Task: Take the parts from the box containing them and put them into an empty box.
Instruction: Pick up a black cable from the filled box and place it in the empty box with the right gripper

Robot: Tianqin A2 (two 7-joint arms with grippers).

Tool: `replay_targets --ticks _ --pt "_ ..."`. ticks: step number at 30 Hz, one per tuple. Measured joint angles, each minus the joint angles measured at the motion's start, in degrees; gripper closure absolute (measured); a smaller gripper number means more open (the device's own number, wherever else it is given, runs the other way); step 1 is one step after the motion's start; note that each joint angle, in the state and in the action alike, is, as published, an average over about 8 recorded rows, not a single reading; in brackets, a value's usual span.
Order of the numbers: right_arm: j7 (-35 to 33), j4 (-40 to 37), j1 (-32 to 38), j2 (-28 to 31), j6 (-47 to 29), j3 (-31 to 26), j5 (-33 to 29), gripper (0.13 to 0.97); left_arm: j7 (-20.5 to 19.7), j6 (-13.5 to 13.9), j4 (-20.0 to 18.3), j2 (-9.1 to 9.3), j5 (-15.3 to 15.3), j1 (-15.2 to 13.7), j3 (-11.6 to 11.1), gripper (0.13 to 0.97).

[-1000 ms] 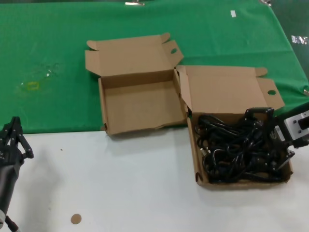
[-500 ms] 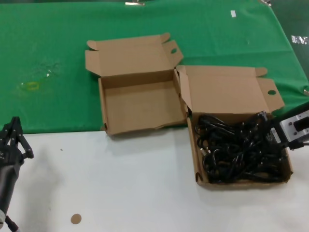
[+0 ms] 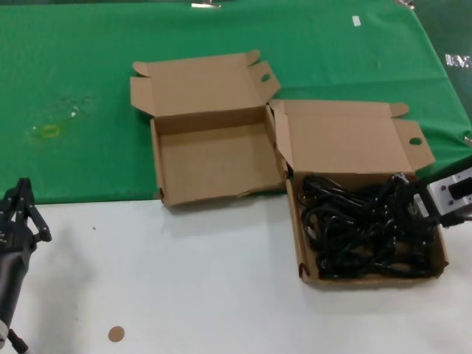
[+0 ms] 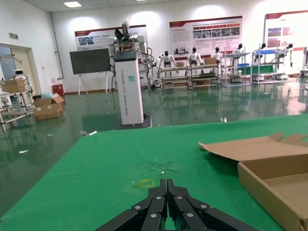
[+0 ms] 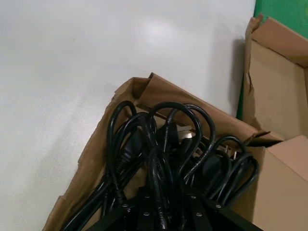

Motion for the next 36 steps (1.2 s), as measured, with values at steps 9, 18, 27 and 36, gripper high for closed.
replay_targets --ticks 9,18,27,36 --pt "4.18 2.26 2.50 -0.21 -1.11 0.45 -0.29 0.863 0.02 0.00 0.00 0.00 0.00 0.00 0.00 0.945" --pt "8.11 4.53 6.31 -4.89 0.61 0.62 -0.27 0.878 0.02 0.00 0.00 0.00 -0.01 0.00 0.00 0.945" --pt "9.43 2.20 9.63 -14.30 5.53 -1.15 -1.16 0.880 0.02 0.00 0.00 0.00 -0.01 0.00 0.00 0.945" --pt "6.07 -3.08 12.24 -22.22 11.47 -3.27 -3.02 0.880 0.02 0.00 0.00 0.00 -0.01 0.00 0.00 0.945"
